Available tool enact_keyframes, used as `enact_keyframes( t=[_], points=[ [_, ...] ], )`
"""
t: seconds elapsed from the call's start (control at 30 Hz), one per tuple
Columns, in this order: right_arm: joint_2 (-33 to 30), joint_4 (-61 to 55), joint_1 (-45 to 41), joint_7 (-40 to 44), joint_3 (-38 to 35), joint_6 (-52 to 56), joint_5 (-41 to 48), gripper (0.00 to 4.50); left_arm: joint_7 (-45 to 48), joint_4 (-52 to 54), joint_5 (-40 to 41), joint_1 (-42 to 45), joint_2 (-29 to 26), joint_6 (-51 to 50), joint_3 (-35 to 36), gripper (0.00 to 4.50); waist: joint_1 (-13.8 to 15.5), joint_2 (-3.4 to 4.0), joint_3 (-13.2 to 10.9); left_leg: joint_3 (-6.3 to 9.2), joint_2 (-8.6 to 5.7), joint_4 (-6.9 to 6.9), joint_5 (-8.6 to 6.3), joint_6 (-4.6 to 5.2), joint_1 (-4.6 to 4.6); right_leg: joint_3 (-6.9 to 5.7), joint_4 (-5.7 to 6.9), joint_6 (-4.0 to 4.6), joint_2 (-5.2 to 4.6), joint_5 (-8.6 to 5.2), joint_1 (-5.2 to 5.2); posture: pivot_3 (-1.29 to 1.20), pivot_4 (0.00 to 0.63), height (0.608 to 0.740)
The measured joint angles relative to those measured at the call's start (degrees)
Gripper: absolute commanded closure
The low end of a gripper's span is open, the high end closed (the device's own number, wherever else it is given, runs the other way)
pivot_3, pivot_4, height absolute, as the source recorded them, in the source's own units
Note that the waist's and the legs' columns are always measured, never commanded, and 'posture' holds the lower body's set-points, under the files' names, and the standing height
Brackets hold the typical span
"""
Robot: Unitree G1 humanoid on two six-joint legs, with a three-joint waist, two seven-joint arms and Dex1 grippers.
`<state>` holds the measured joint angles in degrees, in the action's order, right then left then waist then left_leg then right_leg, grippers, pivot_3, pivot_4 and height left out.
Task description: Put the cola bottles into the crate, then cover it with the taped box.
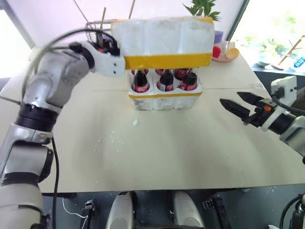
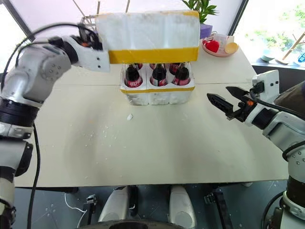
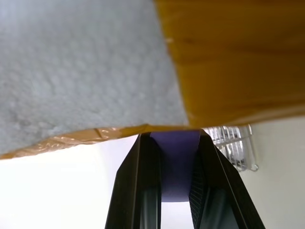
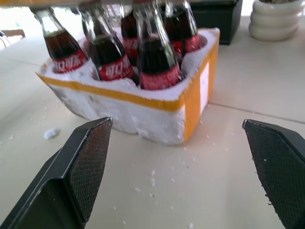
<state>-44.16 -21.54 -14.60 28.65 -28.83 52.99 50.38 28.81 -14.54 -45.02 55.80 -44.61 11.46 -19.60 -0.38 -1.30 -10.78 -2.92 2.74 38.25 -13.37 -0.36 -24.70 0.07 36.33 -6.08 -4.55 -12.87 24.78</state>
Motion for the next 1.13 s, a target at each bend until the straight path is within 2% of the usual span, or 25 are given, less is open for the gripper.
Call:
enact_keyframes(
  t=[0.13,0.3,0.43,0.53,0.63,0.7,0.77,0.8,0.87,0.9,1.0,1.13],
  points=[
    [0.0,0.5,-0.1,-0.3,0.0,0.0,0.0,0.0,-3.2,2.6,-3.2,-1.6,-0.8,0.8,-0.1,4.32,-0.1,-0.01,0.0,0.0,0.01,-0.02,0.0,0.0,0.0,0.01,-0.02,0.0,0.0,0.0,0.0,0.0,0.15,0.74],
    [0.0,1.1,-0.3,-0.3,0.3,-0.6,0.0,0.0,-5.3,4.5,-3.5,-6.9,-1.5,2.9,0.4,1.95,-0.2,0.05,0.0,-0.02,0.01,-0.08,-0.01,0.01,0.23,0.02,-0.02,0.0,0.0,-0.01,-0.15,0.0,0.15,0.74],
    [0.1,1.6,-0.5,-0.1,0.8,-1.1,-0.1,0.0,-6.0,4.8,-0.4,-13.3,-1.4,4.9,1.2,1.95,-0.3,0.06,0.0,-0.03,0.03,-0.09,-0.01,0.01,0.24,0.03,-0.03,0.01,-0.01,-0.01,-0.15,0.0,0.15,0.74],
    [0.1,1.6,-0.5,0.2,1.2,-1.2,-0.1,0.0,-7.0,5.9,4.7,-17.2,-1.8,6.3,4.9,1.95,-0.2,0.07,0.0,-0.04,0.04,-0.09,-0.01,0.01,0.25,0.03,-0.04,0.01,-0.02,-0.01,-0.16,0.0,0.15,0.74],
    [0.1,1.6,0.5,0.4,1.2,-1.3,-0.1,0.0,-2.0,7.1,18.9,-23.8,-1.2,5.2,11.2,1.95,-0.3,0.07,0.0,-0.04,0.06,-0.11,-0.01,0.01,0.27,0.02,-0.02,0.02,-0.04,-0.01,-0.16,0.0,0.15,0.74],
    [0.2,1.5,1.2,0.5,1.3,-1.3,-0.1,0.0,6.2,10.1,33.0,-29.5,0.5,-2.3,16.2,1.95,-0.3,0.07,0.0,-0.04,0.07,-0.11,-0.01,0.01,0.26,0.02,-0.03,0.02,-0.04,-0.01,-0.17,0.0,0.15,0.74],
    [0.2,1.5,1.7,0.5,1.2,-1.4,-0.1,0.0,14.5,13.1,48.0,-33.4,0.9,-14.7,20.8,1.95,-0.4,0.07,0.0,-0.02,0.08,-0.11,-0.01,0.01,0.27,0.01,-0.02,0.02,-0.03,-0.01,-0.17,0.0,0.15,0.74],
    [0.2,1.6,1.9,0.5,1.2,-1.5,-0.2,0.0,18.2,14.5,56.5,-33.7,0.9,-24.1,23.4,1.95,-0.3,0.04,0.0,0.02,0.08,-0.09,-0.01,0.0,0.26,-0.01,-0.02,0.03,-0.02,-0.01,-0.17,0.0,0.15,0.74],
    [0.2,1.6,1.9,0.9,1.3,-1.8,-0.2,0.0,25.1,16.3,72.8,-33.6,-2.3,-42.0,29.8,1.95,-0.3,0.03,0.0,0.08,0.08,-0.07,-0.01,0.0,0.27,-0.05,-0.04,0.04,-0.01,-0.02,-0.21,0.0,0.15,0.74],
    [0.1,1.7,1.9,1.1,1.4,-2.1,-0.4,0.0,27.3,16.5,78.2,-32.9,-3.7,-47.7,32.3,1.95,-0.3,0.03,0.0,0.08,0.07,-0.06,-0.01,0.0,0.27,-0.05,-0.05,0.07,-0.02,-0.05,-0.22,0.0,0.15,0.74],
    [-0.1,2.2,0.9,2.1,1.7,-2.4,-0.7,0.0,32.6,16.4,89.3,-28.6,-8.1,-58.9,37.8,1.95,-0.2,0.05,0.0,0.07,0.03,-0.07,-0.01,0.0,0.31,-0.05,-0.13,0.2,-0.02,-0.12,-0.3,0.0,0.15,0.74],
    [-2.2,2.7,-0.6,4.5,2.0,-2.9,-0.7,0.0,36.5,15.1,92.2,-26.6,-11.5,-62.2,38.5,1.95,-0.3,0.07,0.0,0.08,0.04,-0.11,-0.01,0.0,0.35,-0.06,-0.13,0.22,0.01,-0.13,-0.3,0.0,0.15,0.74]
  ],
)
